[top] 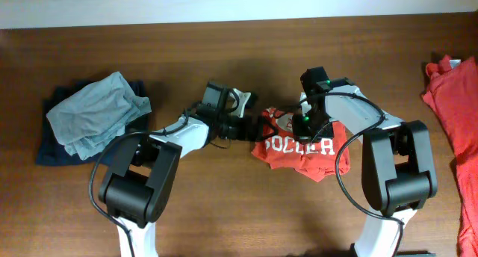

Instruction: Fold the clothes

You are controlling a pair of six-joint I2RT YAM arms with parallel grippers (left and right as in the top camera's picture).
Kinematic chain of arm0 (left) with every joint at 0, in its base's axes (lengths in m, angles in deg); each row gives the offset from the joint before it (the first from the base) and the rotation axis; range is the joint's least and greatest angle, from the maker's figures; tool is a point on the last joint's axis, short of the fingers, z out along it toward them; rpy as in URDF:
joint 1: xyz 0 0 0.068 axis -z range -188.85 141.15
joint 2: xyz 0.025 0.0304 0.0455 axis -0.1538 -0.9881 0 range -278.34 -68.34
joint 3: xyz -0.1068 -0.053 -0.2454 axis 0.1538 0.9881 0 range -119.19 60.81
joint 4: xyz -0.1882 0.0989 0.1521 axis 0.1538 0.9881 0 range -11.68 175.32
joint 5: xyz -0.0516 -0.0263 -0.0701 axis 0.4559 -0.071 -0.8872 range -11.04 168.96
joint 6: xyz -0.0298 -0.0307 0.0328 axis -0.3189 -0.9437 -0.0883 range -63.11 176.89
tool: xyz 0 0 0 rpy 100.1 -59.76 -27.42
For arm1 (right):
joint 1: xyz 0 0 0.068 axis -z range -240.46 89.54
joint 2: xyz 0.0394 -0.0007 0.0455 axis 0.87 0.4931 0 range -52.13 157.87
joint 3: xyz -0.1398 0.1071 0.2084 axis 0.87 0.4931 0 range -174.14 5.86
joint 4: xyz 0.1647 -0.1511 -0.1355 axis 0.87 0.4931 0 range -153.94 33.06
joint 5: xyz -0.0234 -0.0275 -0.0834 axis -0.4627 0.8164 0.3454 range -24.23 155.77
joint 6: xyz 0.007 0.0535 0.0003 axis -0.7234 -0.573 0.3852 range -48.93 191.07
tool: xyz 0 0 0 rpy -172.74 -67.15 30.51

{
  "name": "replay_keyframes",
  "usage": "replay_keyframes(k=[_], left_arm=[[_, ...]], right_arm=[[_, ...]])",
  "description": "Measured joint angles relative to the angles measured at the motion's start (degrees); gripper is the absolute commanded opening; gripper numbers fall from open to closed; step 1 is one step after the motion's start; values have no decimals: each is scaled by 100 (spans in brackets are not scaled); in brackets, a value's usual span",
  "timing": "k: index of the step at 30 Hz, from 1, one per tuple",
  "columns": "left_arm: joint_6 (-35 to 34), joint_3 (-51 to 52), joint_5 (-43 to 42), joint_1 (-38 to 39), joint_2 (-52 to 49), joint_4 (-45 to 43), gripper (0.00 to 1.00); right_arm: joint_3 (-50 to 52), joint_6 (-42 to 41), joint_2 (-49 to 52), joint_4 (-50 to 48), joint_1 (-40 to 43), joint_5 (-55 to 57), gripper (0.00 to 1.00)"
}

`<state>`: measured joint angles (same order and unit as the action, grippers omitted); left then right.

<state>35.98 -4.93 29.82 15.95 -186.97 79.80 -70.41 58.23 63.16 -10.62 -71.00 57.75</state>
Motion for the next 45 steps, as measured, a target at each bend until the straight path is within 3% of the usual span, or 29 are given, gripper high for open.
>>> replay_keyframes(k=[14,16,27,35,37,40,45], left_arm=[[-131,0,-72,476,-20,216,89],[-170,2,-31,476,-22,173,77],[-1056,17,511,529,-68,-330,75],[-1519,39,765,549,-127,-544,46],[-1587,44,791,549,-151,-588,45],[-1641,59,817,553,-192,-815,60],[-1672,76,828,599,-192,-1067,62]], right_arm=[[0,0,0,-9,0,-17,4],[4,2,0,-13,0,-20,4],[11,0,-7,0,0,-22,4],[11,2,-7,9,0,-22,4],[11,2,-7,15,0,-22,4],[11,2,-7,24,0,-22,4],[11,0,-7,26,0,-22,4]])
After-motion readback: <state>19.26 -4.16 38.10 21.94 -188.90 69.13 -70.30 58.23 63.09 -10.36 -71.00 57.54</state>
